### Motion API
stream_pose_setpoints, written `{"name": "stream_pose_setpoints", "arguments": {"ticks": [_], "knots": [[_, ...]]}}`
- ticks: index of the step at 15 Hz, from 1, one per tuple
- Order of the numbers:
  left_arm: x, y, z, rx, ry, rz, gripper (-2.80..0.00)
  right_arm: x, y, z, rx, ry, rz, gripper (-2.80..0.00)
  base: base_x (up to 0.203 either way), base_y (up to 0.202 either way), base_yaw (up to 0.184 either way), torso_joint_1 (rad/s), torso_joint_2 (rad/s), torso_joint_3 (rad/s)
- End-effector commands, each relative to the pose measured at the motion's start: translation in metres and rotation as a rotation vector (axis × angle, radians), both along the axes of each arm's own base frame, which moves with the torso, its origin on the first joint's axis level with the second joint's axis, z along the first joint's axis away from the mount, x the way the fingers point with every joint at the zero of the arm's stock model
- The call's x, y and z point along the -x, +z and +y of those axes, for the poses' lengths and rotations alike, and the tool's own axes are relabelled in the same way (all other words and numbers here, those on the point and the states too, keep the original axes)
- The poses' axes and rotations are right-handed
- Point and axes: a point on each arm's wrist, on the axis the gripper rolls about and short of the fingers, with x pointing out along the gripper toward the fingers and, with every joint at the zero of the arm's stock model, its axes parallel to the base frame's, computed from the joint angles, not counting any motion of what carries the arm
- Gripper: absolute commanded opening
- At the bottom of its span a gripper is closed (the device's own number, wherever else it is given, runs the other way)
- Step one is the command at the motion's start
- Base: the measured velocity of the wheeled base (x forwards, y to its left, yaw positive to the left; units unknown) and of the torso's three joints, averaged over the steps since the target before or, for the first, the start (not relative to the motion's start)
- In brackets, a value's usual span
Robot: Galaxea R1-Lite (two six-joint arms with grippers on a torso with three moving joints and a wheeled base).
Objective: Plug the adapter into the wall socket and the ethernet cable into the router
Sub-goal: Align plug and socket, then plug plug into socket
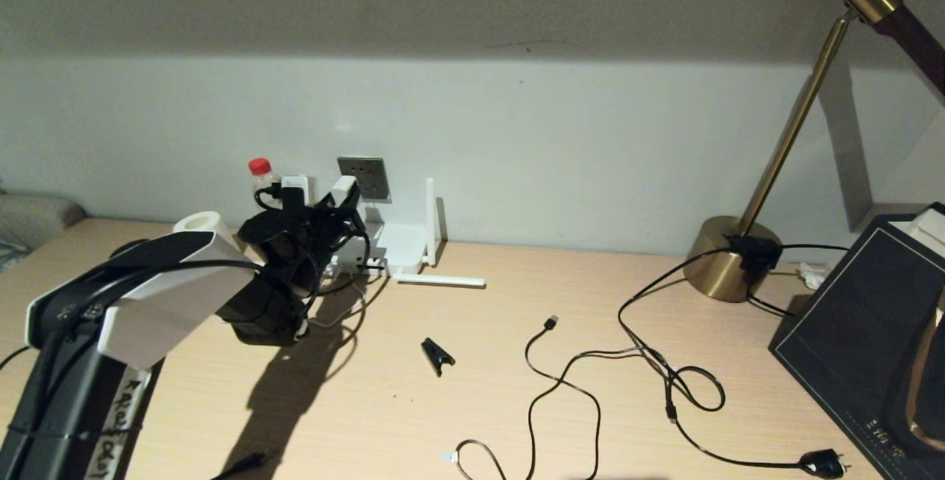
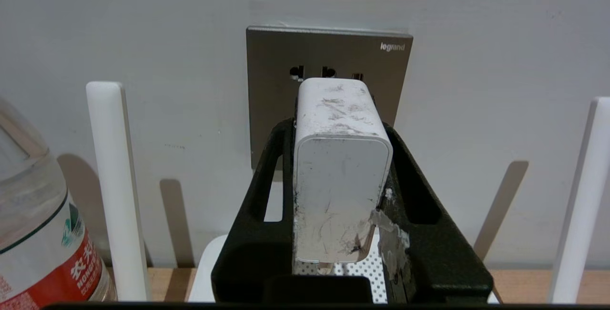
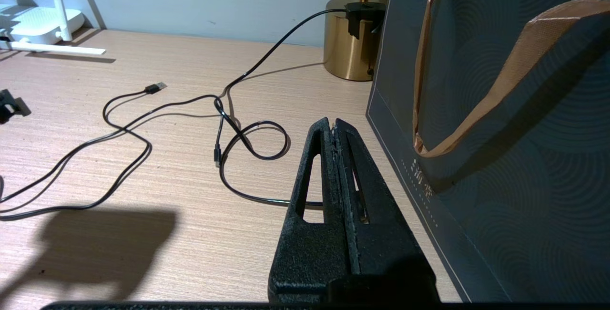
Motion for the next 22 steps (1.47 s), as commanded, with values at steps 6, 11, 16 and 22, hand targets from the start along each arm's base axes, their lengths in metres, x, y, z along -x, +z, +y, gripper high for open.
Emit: {"name": "stream_pose_setpoints", "arguments": {"ticks": [6, 11, 16, 22], "knots": [[-0.004, -0.002, -0.002, 0.001, -0.004, -0.014, -2.8, -0.003, -0.01, 0.0, 0.001, 0.001, 0.036, -2.8, 0.0, 0.0, 0.0, 0.0, 0.0, 0.0], [-0.009, -0.004, -0.003, 0.004, 0.003, -0.026, -2.8, -0.003, -0.01, 0.0, 0.001, 0.001, 0.036, -2.8, 0.0, 0.0, 0.0, 0.0, 0.0, 0.0], [-0.01, -0.007, -0.003, 0.005, 0.007, -0.02, -2.8, -0.003, -0.01, 0.0, 0.001, 0.001, 0.036, -2.8, 0.0, 0.0, 0.0, 0.0, 0.0, 0.0], [-0.012, -0.003, -0.003, 0.008, 0.009, -0.026, -2.8, -0.003, -0.01, 0.0, 0.001, 0.001, 0.036, -2.8, 0.0, 0.0, 0.0, 0.0, 0.0, 0.0]]}}
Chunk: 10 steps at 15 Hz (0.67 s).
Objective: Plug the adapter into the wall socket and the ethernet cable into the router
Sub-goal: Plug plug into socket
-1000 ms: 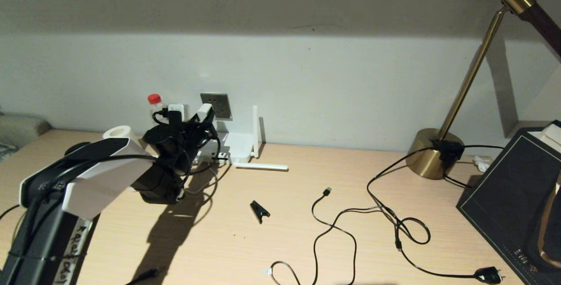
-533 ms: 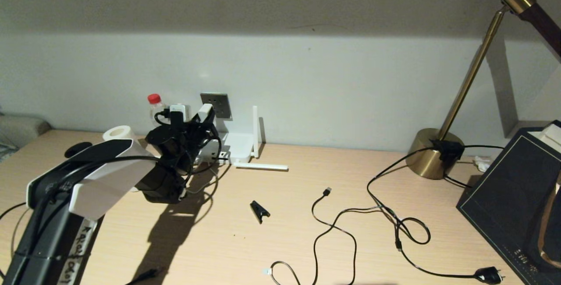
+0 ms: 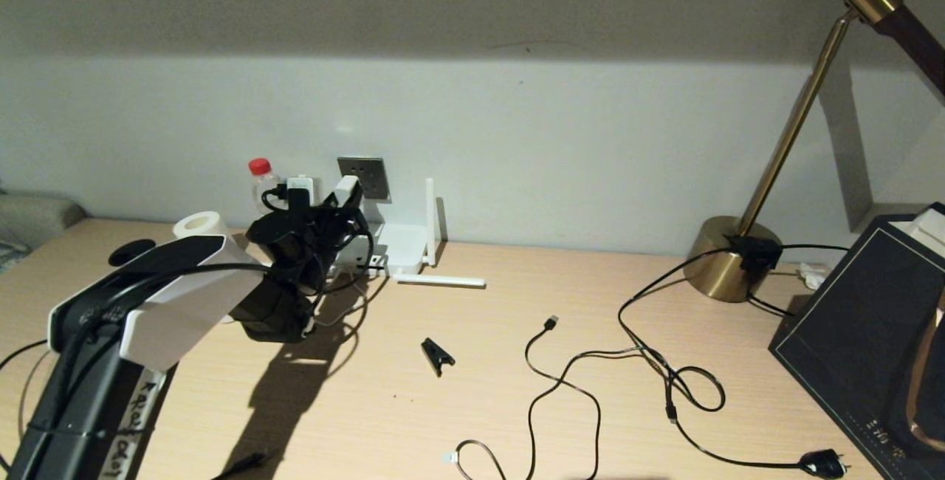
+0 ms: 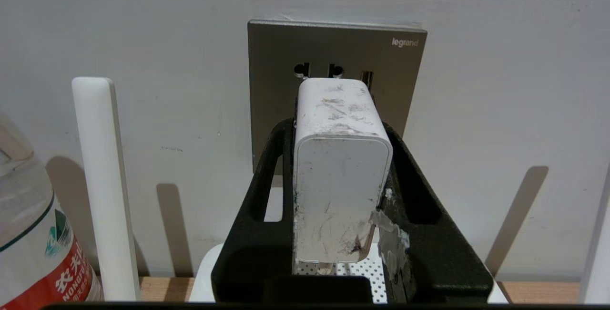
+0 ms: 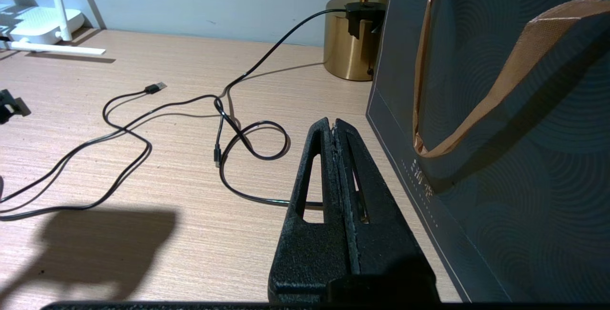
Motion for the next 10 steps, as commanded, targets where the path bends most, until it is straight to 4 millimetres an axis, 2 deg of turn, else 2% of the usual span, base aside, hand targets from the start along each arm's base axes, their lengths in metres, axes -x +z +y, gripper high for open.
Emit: {"name": "stream_pose_setpoints", "arguments": {"ticks": [1, 10], "knots": [[-0.0011, 0.0024, -0.0003, 0.004, 0.005, -0.006, -2.8, -0.0029, -0.0097, 0.0, 0.0, 0.001, 0.036, -2.8, 0.0, 0.0, 0.0, 0.0, 0.0, 0.0], [-0.008, 0.0002, -0.0025, 0.005, 0.003, 0.0, -2.8, -0.0029, -0.0097, 0.0, 0.0, 0.001, 0.036, -2.8, 0.0, 0.0, 0.0, 0.0, 0.0, 0.0]]}}
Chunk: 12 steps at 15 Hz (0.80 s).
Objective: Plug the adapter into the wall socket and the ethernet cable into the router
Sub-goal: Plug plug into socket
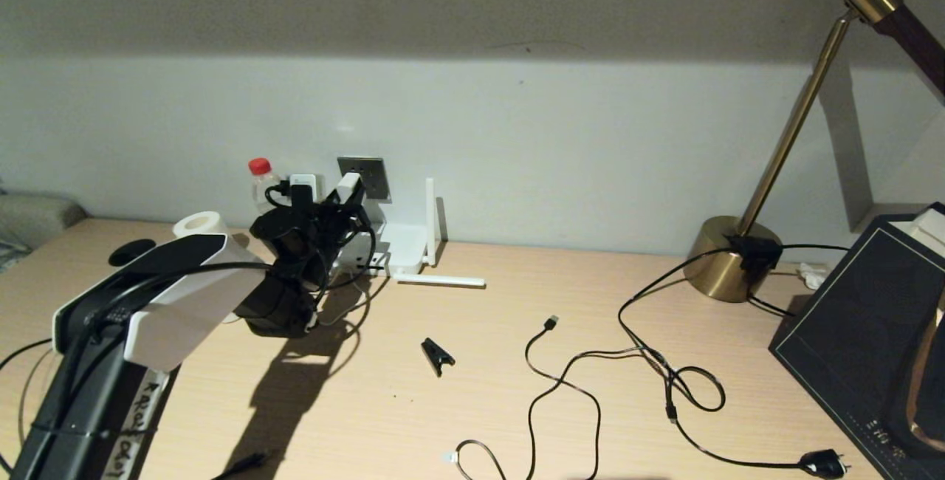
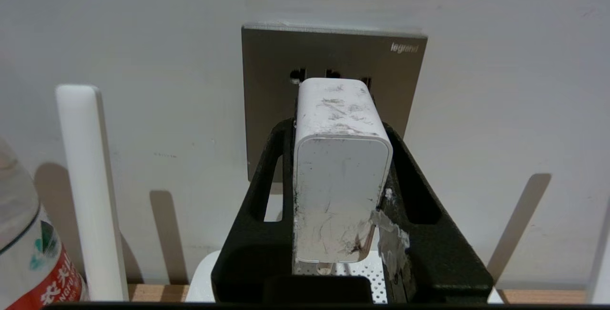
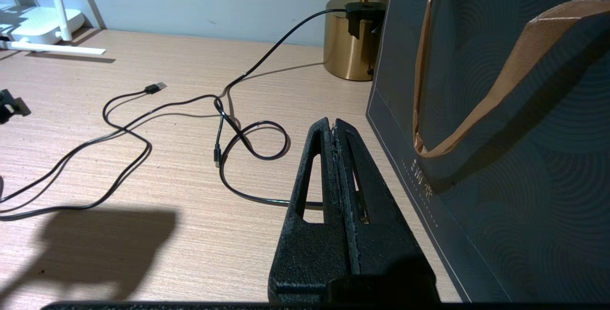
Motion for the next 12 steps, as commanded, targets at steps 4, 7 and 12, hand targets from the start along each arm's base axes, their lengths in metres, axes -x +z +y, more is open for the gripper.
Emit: {"name": "stream_pose_setpoints", "arguments": {"ticks": [4, 7, 12], "knots": [[-0.0067, 0.0022, -0.0006, 0.008, 0.004, -0.006, -2.8, -0.0029, -0.0097, 0.0, 0.001, 0.001, 0.036, -2.8, 0.0, 0.0, 0.0, 0.0, 0.0, 0.0], [-0.0067, 0.0022, -0.0006, 0.008, 0.006, -0.006, -2.8, -0.0029, -0.0097, 0.0, 0.001, 0.001, 0.036, -2.8, 0.0, 0.0, 0.0, 0.0, 0.0, 0.0], [-0.0092, -0.0012, 0.0, 0.014, 0.004, -0.002, -2.8, -0.0029, -0.0097, 0.0, 0.001, 0.001, 0.036, -2.8, 0.0, 0.0, 0.0, 0.0, 0.0, 0.0]]}}
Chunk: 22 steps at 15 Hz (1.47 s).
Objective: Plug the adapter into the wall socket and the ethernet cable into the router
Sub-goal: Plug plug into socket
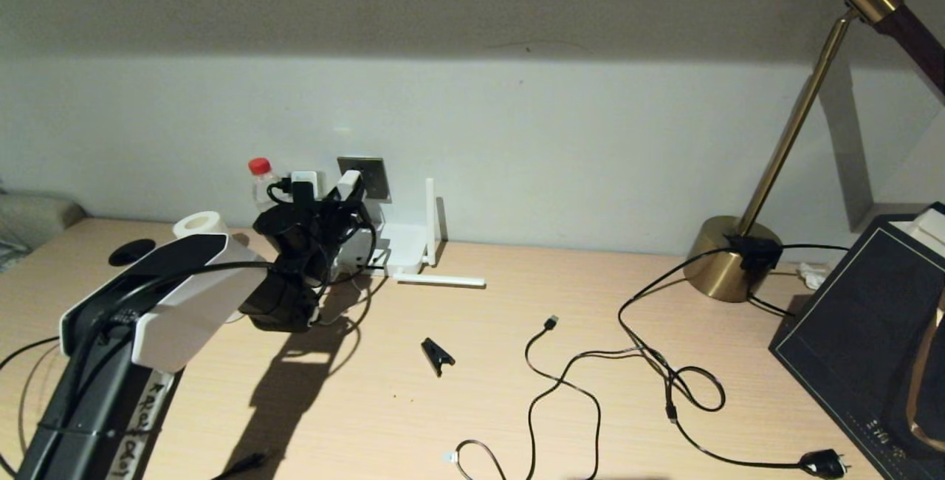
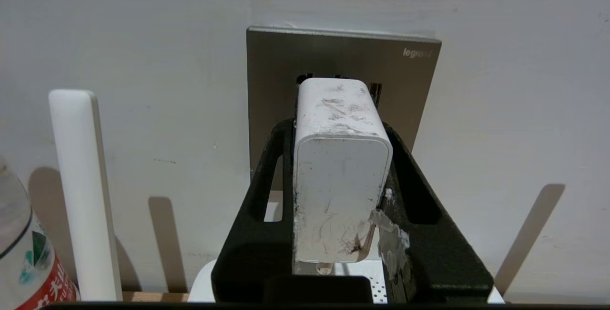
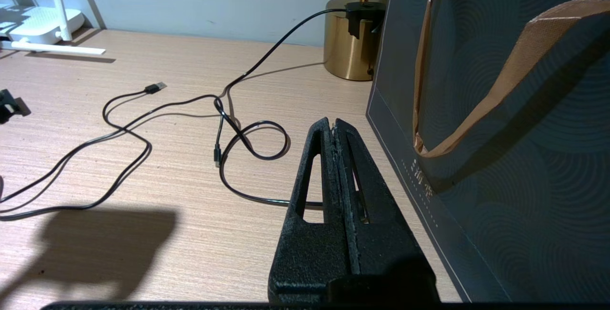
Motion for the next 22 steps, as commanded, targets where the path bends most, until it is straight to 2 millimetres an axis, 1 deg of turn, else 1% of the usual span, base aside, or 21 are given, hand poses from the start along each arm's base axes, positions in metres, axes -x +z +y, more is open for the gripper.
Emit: {"name": "stream_pose_setpoints", "arguments": {"ticks": [1, 3, 7, 12, 14, 17, 22], "knots": [[-0.002, -0.004, -0.001, 0.002, -0.001, -0.003, -2.8, -0.003, -0.01, 0.0, 0.001, 0.001, 0.036, -2.8, 0.0, 0.0, 0.0, 0.0, 0.0, 0.0], [-0.003, -0.003, -0.001, 0.003, -0.001, -0.007, -2.8, -0.003, -0.01, 0.0, 0.001, 0.001, 0.036, -2.8, 0.0, 0.0, 0.0, 0.0, 0.0, 0.0], [-0.005, -0.009, 0.0, 0.001, 0.001, -0.001, -2.8, -0.003, -0.01, 0.0, 0.001, 0.001, 0.036, -2.8, 0.0, 0.0, 0.0, 0.0, 0.0, 0.0], [-0.005, -0.009, 0.001, 0.0, 0.003, -0.001, -2.8, -0.003, -0.01, 0.0, 0.001, 0.001, 0.036, -2.8, 0.0, 0.0, 0.0, 0.0, 0.0, 0.0], [-0.005, -0.012, 0.003, -0.001, 0.006, 0.006, -2.8, -0.003, -0.01, 0.0, 0.001, 0.001, 0.036, -2.8, 0.0, 0.0, 0.0, 0.0, 0.0, 0.0], [-0.005, -0.012, 0.003, 0.0, 0.006, 0.003, -2.8, -0.003, -0.01, 0.0, 0.001, 0.001, 0.037, -2.8, 0.0, 0.0, 0.0, 0.0, 0.0, 0.0], [-0.004, -0.005, 0.003, 0.001, 0.006, -0.01, -2.8, -0.003, -0.01, 0.0, 0.001, 0.001, 0.037, -2.8, 0.0, 0.0, 0.0, 0.0, 0.0, 0.0]]}}
